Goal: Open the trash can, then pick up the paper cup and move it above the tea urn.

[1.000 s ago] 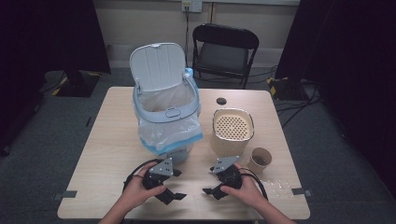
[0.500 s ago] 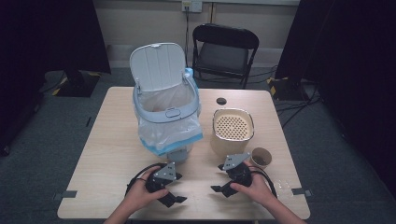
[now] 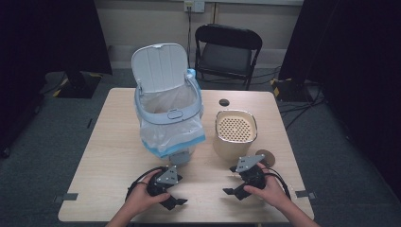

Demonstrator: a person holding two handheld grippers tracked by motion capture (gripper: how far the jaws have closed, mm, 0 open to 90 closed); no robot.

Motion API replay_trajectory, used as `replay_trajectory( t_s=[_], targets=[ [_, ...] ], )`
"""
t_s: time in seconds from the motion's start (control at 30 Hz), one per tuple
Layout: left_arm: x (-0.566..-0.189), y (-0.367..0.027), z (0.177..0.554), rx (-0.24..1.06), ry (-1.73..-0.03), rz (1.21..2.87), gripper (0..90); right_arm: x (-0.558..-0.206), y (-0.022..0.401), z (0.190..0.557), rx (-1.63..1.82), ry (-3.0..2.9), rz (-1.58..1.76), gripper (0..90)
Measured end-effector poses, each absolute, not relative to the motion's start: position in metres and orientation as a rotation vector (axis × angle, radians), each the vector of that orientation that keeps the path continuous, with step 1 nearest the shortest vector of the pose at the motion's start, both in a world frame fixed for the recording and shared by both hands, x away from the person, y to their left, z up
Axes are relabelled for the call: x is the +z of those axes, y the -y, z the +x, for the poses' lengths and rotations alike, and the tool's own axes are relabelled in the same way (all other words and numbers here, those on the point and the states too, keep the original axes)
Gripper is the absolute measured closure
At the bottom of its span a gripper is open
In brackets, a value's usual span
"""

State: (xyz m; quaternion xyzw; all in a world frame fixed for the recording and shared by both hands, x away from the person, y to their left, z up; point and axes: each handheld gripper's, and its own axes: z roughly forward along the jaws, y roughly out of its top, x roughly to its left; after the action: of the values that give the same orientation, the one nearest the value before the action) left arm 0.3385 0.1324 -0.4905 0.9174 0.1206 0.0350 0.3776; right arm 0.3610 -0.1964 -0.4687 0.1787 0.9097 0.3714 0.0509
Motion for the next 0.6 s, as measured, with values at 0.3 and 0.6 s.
replay_trajectory(
  t_s=[0.3, 0.6],
  targets=[
    [-0.497, -0.137, 0.338, 0.125, -0.313, 2.329, 15.7, -0.467, 0.215, 0.359, 1.146, -2.761, 0.571, 17.3],
    [-0.499, -0.140, 0.338, 0.119, -0.317, 2.314, 14.9, -0.467, 0.226, 0.349, 1.162, -2.798, 0.548, 14.7]
  ],
)
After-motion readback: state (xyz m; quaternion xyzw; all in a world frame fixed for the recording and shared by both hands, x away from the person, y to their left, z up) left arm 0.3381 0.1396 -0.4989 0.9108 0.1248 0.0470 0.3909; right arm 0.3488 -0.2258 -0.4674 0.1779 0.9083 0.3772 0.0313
